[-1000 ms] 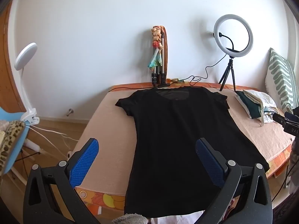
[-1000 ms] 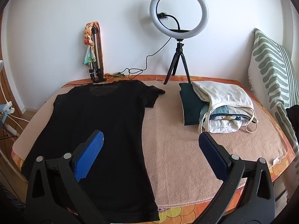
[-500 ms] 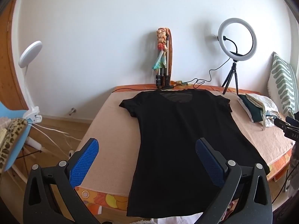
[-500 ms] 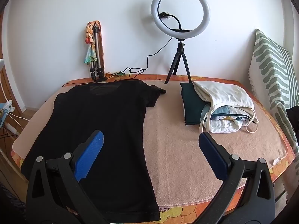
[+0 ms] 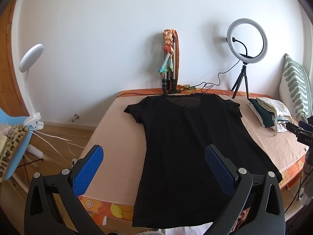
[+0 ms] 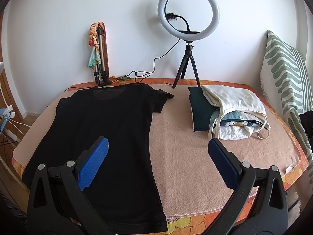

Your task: Fold small clothes

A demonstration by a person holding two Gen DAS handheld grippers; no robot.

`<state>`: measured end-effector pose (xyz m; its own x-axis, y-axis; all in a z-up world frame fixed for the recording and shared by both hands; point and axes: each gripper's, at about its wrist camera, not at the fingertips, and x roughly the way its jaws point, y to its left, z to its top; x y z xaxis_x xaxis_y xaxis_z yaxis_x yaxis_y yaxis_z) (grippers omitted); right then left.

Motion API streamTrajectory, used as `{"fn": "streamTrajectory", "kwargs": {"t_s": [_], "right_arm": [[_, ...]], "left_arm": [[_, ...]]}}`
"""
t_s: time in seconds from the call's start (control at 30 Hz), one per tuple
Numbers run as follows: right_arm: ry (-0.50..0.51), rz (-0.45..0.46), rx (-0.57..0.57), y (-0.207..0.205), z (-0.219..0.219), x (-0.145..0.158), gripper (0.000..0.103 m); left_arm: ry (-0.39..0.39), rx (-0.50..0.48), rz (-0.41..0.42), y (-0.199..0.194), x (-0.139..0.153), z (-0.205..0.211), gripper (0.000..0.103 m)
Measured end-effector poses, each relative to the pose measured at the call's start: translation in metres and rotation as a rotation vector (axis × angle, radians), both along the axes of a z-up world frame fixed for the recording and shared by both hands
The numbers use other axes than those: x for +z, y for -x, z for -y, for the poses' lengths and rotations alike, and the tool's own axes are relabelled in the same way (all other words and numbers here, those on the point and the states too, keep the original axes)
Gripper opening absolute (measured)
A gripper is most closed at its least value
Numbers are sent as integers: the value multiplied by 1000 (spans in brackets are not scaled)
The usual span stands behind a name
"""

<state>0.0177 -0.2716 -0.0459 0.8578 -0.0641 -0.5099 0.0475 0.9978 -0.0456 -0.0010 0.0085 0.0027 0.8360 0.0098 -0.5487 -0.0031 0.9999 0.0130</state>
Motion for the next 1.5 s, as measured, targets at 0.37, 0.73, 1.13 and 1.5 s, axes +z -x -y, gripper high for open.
{"fn": "streamTrajectory", "kwargs": {"t_s": [0.37, 0.73, 1.13, 1.5], "right_arm": [[0, -1, 0, 0, 0, 1, 103], [0, -1, -1, 0, 0, 1, 103], [-1, 0, -1, 0, 0, 2, 103], [-1, 0, -1, 0, 1, 3, 103]], "left_arm": [[0, 1, -3, -1, -1, 2, 103], [-1, 0, -1, -1, 0, 3, 103], [0, 0, 1, 0, 1, 3, 103], [-2, 3, 4, 0, 2, 4, 103]]}}
